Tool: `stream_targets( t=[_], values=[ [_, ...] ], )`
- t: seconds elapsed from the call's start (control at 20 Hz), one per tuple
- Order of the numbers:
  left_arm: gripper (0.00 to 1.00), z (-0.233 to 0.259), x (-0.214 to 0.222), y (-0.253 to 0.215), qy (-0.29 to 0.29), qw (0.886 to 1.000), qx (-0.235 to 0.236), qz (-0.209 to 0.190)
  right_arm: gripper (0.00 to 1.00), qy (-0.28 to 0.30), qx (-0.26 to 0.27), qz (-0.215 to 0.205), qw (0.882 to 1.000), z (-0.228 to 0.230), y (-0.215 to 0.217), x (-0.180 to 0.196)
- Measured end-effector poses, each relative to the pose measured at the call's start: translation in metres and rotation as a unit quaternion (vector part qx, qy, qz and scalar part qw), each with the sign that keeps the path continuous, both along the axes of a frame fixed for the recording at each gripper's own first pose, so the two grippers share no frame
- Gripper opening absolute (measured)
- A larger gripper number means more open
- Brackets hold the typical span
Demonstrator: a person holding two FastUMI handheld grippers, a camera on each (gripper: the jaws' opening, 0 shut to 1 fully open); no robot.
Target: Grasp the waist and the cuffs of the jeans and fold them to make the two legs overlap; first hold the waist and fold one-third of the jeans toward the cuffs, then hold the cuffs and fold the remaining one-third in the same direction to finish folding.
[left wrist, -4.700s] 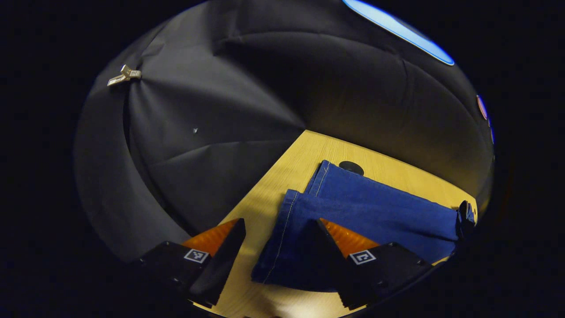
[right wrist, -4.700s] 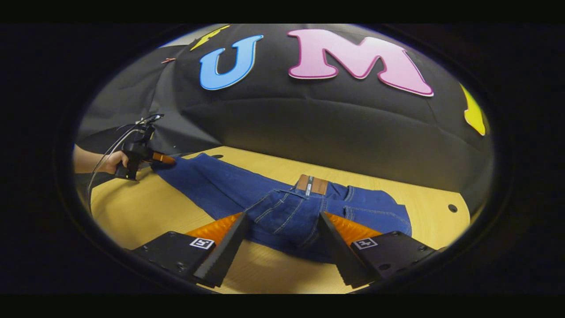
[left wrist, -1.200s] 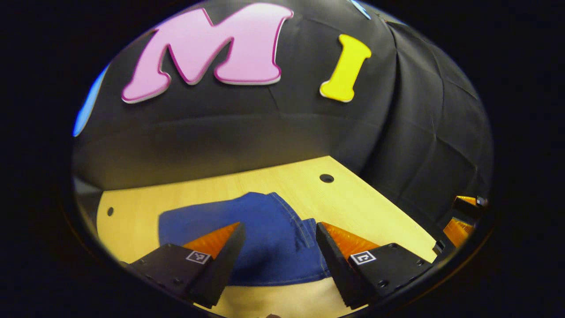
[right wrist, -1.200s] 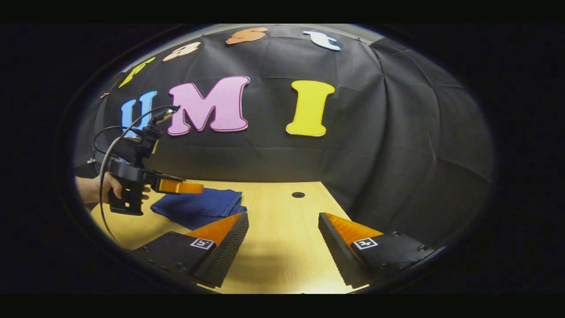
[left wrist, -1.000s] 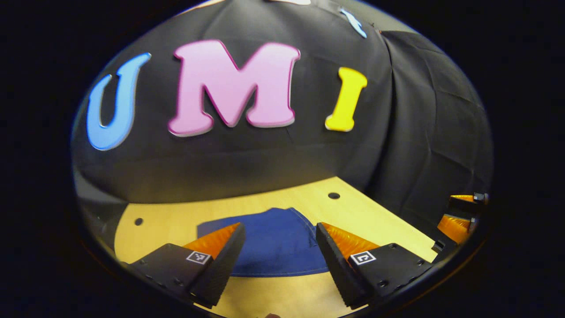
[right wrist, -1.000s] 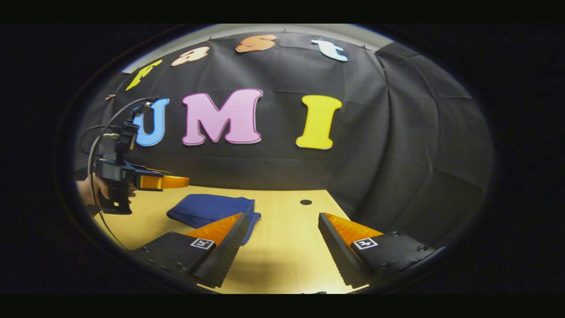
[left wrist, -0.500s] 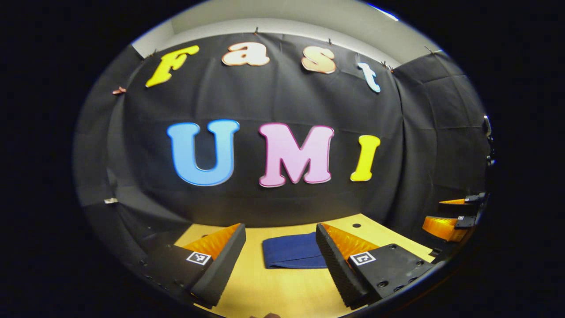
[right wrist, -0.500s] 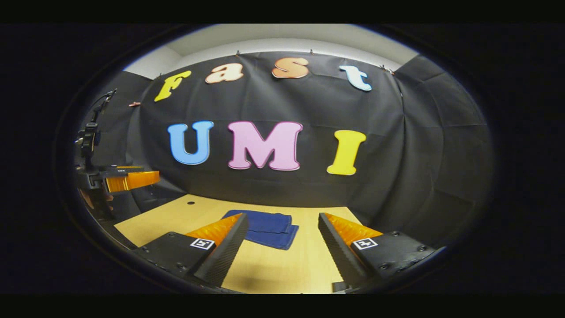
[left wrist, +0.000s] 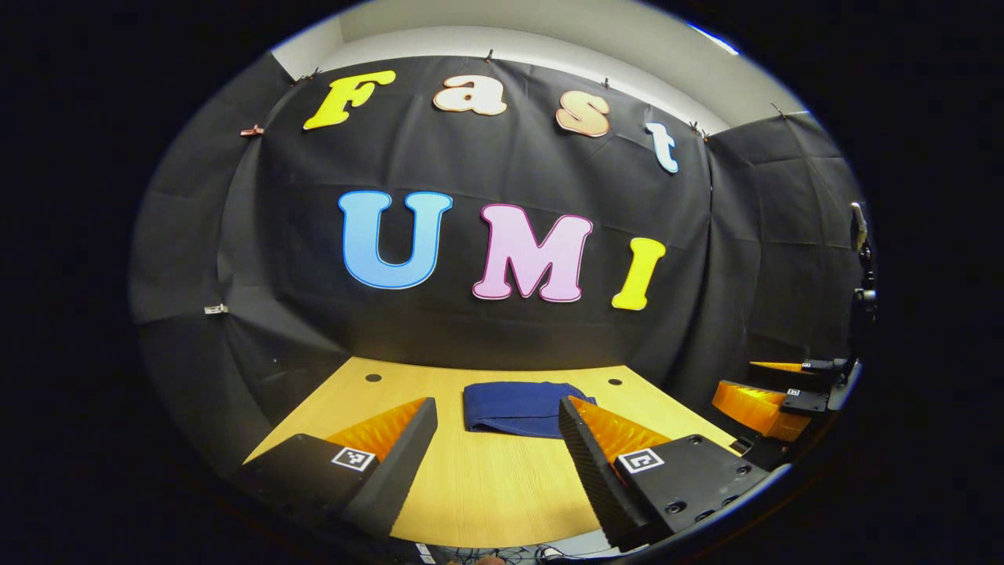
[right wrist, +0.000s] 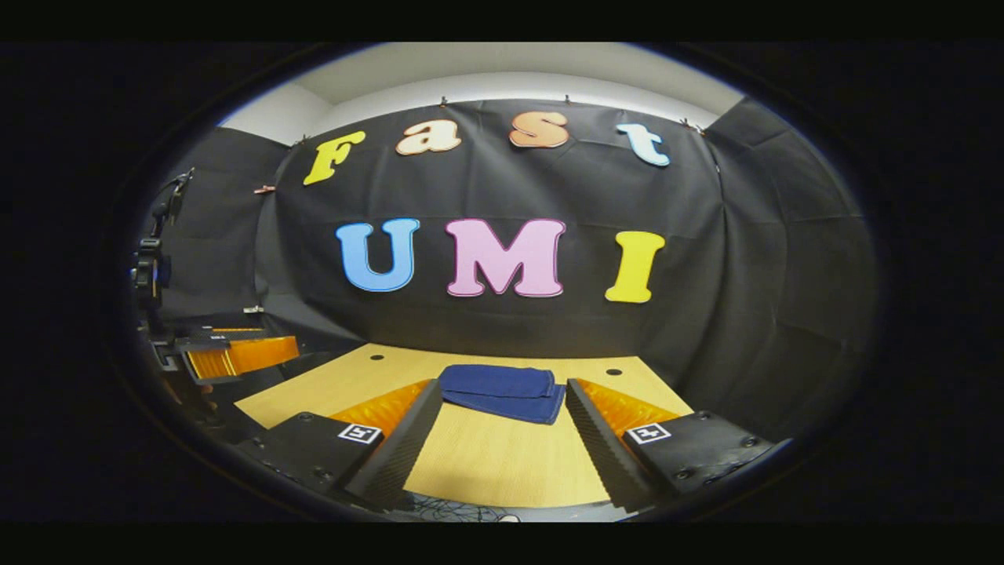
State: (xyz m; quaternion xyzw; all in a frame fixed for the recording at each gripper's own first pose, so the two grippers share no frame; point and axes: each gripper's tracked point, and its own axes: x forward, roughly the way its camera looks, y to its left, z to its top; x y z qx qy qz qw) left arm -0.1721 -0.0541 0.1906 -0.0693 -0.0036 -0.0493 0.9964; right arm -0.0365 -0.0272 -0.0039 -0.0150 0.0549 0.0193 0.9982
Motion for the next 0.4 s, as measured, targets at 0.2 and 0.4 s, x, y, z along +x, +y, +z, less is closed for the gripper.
stream_targets(
  t=[0.2,0.4],
  values=[
    [0.96,0.006,0.001,0.006,-0.016,1.000,0.014,0.016,0.97,-0.010,-0.001,-0.004,1.000,0.012,-0.009,0.007],
    [0.97,0.010,0.002,0.002,-0.026,0.999,0.016,0.018,0.97,-0.035,-0.005,-0.011,0.999,0.029,-0.019,-0.002]
  ],
)
